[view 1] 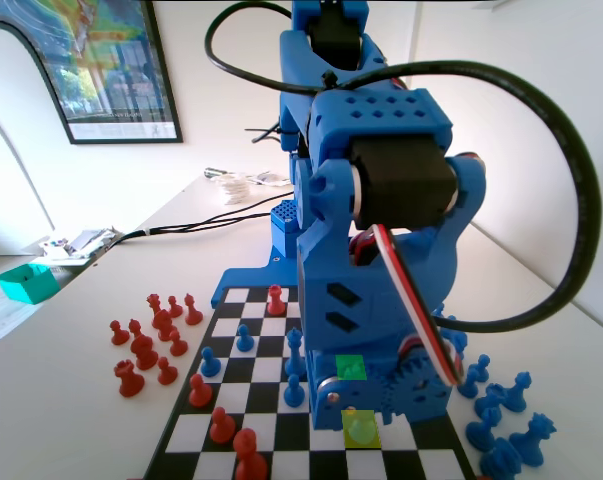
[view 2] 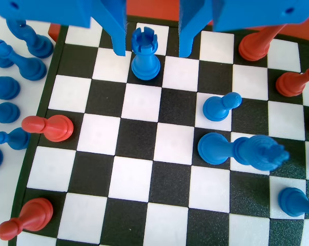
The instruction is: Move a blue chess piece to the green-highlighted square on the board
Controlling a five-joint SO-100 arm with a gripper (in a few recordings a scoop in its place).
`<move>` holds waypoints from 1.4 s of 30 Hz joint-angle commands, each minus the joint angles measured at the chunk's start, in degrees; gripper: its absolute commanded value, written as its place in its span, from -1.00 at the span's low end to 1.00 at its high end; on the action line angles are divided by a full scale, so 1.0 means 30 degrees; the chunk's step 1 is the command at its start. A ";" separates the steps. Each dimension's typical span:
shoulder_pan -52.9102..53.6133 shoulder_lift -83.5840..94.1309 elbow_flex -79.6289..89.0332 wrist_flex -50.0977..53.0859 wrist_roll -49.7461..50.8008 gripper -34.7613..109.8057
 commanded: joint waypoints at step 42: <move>-0.0527 0.0645 -0.0146 -0.0059 -0.1113 -0.51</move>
